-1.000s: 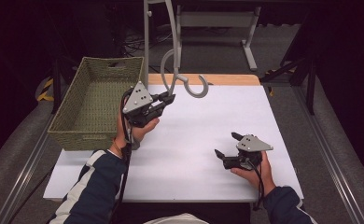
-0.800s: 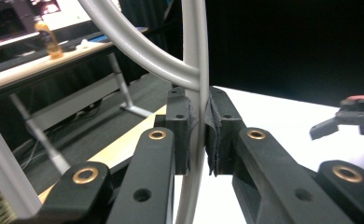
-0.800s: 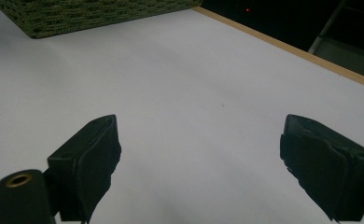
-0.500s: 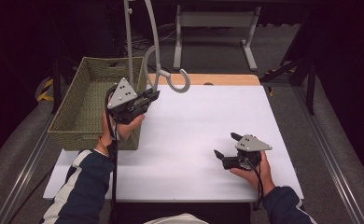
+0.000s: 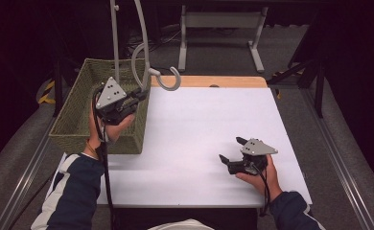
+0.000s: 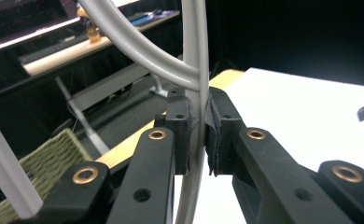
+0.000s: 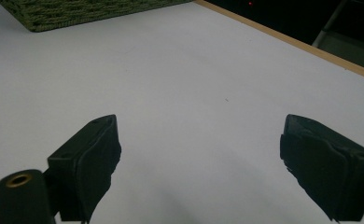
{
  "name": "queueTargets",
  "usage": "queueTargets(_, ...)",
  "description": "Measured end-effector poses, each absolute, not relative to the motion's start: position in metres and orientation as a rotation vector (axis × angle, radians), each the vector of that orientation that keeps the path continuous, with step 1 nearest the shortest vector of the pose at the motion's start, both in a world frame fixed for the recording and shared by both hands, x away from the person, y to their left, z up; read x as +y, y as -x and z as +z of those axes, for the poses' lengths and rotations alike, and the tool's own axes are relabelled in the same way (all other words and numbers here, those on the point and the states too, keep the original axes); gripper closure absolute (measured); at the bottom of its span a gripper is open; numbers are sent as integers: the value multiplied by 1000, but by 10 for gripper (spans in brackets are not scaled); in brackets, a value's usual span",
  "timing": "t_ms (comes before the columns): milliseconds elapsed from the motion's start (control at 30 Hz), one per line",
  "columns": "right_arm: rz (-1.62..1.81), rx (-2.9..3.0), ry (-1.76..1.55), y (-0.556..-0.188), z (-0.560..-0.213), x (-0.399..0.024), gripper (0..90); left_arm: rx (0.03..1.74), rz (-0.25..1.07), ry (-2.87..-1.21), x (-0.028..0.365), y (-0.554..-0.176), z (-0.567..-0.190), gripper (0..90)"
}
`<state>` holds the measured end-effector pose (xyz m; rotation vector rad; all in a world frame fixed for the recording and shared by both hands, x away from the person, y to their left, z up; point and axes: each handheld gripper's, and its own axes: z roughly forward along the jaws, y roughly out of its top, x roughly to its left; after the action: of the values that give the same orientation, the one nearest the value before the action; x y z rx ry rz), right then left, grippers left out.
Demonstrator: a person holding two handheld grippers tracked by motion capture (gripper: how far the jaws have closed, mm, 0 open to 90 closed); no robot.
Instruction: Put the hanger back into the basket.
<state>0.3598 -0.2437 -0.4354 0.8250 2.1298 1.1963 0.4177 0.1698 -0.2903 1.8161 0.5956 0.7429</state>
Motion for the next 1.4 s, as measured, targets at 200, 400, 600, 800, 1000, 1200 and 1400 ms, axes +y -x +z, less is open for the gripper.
queueTargets(200, 1189, 2138, -828, -360, -436, -243, 126, 658, 733, -1850, 185, -426, -304, 814)
queueTargets(400, 1184, 2146, -831, -361, -437, -242, 126, 724, 720, -1881, 202, -433, -319, 813)
queueTargets(600, 1178, 2152, -831, -361, -439, -241, 131, 775, 703, -1933, 217, -436, -334, 813)
queueTargets(800, 1167, 2161, -835, -362, -440, -239, 134, 827, 689, -1975, 234, -437, -347, 812)
queueTargets(1000, 1148, 2163, -834, -363, -440, -240, 137, 862, 677, -1993, 252, -438, -354, 811)
queueTargets(1200, 1150, 2156, -867, -365, -440, -243, 139, 904, 678, -2027, 262, -438, -361, 816)
queueTargets(1400, 1137, 2180, -866, -366, -442, -242, 141, 941, 735, -2105, 261, -439, -372, 794)
